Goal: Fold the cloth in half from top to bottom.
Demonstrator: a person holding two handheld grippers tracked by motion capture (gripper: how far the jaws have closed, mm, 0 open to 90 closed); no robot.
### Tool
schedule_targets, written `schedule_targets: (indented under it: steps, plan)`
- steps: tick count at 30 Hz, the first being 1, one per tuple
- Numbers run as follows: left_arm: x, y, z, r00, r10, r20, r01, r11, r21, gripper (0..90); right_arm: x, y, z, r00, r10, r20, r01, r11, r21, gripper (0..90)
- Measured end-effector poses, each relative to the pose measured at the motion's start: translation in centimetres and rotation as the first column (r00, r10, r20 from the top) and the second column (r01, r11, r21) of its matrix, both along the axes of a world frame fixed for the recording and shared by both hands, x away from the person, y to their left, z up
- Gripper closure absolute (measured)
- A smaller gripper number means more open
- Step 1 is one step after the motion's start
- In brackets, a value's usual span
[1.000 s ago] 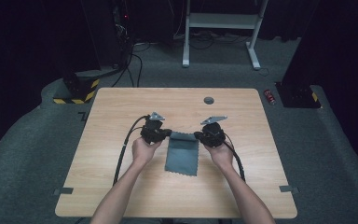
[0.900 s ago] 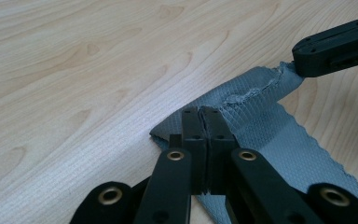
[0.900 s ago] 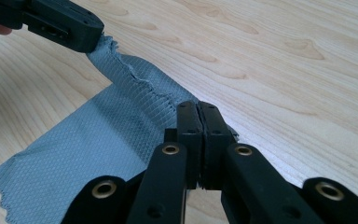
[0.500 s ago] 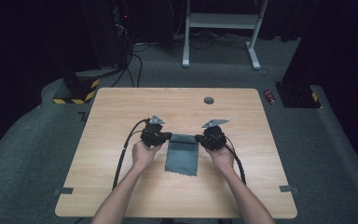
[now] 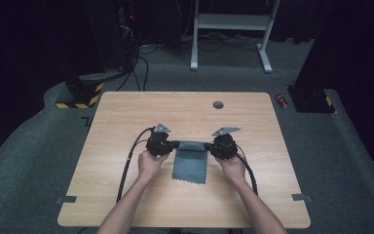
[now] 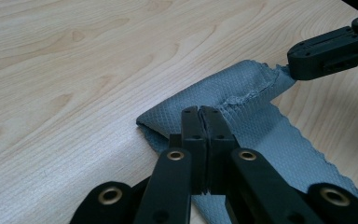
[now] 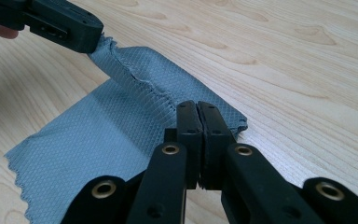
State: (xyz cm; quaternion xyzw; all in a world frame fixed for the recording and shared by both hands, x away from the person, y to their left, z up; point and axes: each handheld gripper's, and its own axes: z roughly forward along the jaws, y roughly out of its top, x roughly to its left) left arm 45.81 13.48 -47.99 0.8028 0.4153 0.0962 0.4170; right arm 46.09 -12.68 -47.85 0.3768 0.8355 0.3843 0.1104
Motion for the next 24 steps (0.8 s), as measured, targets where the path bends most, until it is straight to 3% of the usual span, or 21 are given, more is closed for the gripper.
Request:
schedule_targets:
  steps: [24]
  plan:
    - [-1.0,0.1,0.1,0.9997,-0.014,0.018,0.014,0.9999,0.002,89.0,-1.1,-0.3,0.1,0.9999,0.015,0.006,-0.015,1.0,0.011,88.6]
